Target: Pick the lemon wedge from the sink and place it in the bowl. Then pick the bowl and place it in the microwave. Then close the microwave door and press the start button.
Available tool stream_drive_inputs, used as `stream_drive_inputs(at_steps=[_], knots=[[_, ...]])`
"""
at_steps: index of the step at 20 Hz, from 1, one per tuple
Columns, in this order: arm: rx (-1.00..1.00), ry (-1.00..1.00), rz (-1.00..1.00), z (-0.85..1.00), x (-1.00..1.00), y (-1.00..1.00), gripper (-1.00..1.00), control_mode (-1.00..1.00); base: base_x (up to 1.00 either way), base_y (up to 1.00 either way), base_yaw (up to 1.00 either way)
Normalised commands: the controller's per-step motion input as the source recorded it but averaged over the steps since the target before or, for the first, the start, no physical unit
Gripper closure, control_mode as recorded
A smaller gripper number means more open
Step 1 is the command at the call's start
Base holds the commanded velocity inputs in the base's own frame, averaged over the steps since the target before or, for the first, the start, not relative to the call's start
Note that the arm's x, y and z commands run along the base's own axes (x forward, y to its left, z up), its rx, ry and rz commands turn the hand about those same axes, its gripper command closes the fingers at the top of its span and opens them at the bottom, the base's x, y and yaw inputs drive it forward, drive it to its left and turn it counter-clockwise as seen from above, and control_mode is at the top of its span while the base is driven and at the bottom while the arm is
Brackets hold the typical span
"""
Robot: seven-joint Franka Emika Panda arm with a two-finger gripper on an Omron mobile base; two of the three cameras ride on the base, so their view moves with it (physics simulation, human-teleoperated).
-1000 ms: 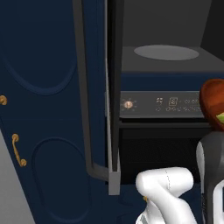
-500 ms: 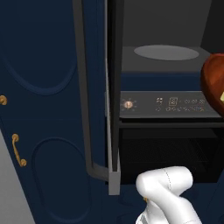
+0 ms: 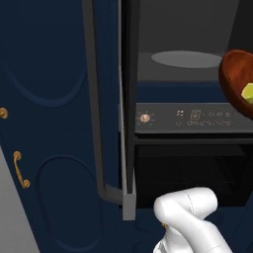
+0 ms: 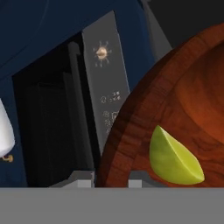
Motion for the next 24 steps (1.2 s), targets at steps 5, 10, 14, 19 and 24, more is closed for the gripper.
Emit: stream_drive_inputs(at_steps=[5,10,14,19,24], knots=[[-0.05,0.00,0.00,0.02,0.56,0.00,1.00,-1.00,0.00,0.00,0.00],[-0.04,0.00,0.00,0.00,0.59,-0.05,1.00,-1.00,0.00,0.00,0.00],[-0.02,0.00,0.00,0.10,0.56,-0.17,1.00,-1.00,0.00,0.00,0.00],[-0.06,0.00,0.00,0.12,0.48,-0.03,1.00,-1.00,0.00,0.00,0.00],[-0.06,0.00,0.00,0.20,0.47,-0.04,1.00,-1.00,0.00,0.00,0.00]])
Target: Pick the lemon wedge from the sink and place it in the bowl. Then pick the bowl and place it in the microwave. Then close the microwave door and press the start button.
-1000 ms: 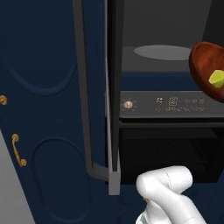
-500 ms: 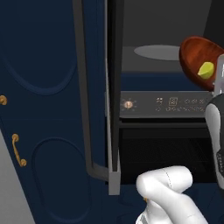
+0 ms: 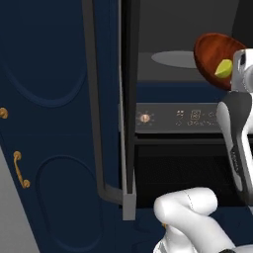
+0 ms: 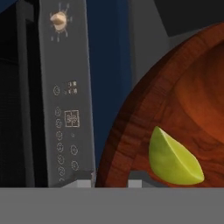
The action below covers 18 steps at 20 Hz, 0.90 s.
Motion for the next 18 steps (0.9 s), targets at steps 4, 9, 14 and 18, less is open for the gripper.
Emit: stream_drive_inputs(at_steps=[4,9,14,18], knots=[[-0.07,0.00,0.00,0.18,0.49,0.00,1.00,-1.00,0.00,0.00,0.00],[-0.07,0.00,0.05,0.12,0.52,0.00,1.00,-1.00,0.00,0.00,0.00],[-0.05,0.00,0.02,0.05,0.41,0.00,1.00,-1.00,0.00,0.00,0.00],[-0.04,0.00,0.01,0.00,0.49,0.00,1.00,-1.00,0.00,0.00,0.00]])
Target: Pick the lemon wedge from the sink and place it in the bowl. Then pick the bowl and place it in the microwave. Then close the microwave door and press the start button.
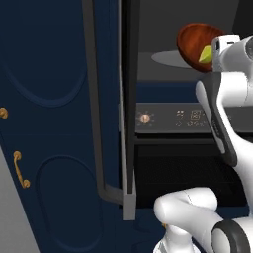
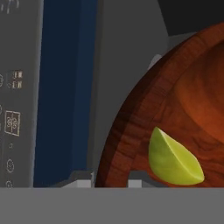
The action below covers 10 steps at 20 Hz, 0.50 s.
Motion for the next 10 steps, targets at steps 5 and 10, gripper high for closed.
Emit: stream_drive_inputs(at_steps=[5,10], knots=[[-0.05,0.00,0.01,0.00,0.48,-0.01,1.00,-1.00,0.00,0.00,0.00],[-0.05,0.00,0.00,0.00,0.48,-0.01,1.00,-1.00,0.00,0.00,0.00]])
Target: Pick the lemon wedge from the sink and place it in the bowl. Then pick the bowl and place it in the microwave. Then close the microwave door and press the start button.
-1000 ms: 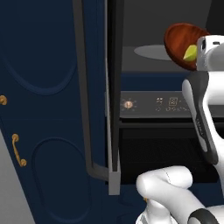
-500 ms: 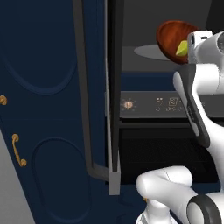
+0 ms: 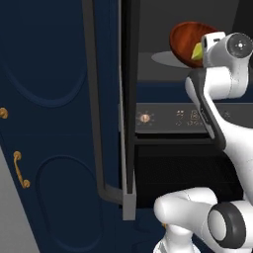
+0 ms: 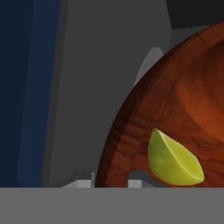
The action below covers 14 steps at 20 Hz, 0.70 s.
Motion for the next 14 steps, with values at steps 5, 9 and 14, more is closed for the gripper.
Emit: stream_drive_inputs(at_steps=[5,9,14], knots=[[-0.02,0.03,0.00,0.00,0.34,-0.05,1.00,-1.00,0.00,0.00,0.00],[0.00,0.01,0.00,-0.01,0.08,-0.07,1.00,-1.00,0.00,0.00,0.00],[0.02,0.15,0.00,0.01,0.14,-0.09,1.00,-1.00,0.00,0.00,0.00]])
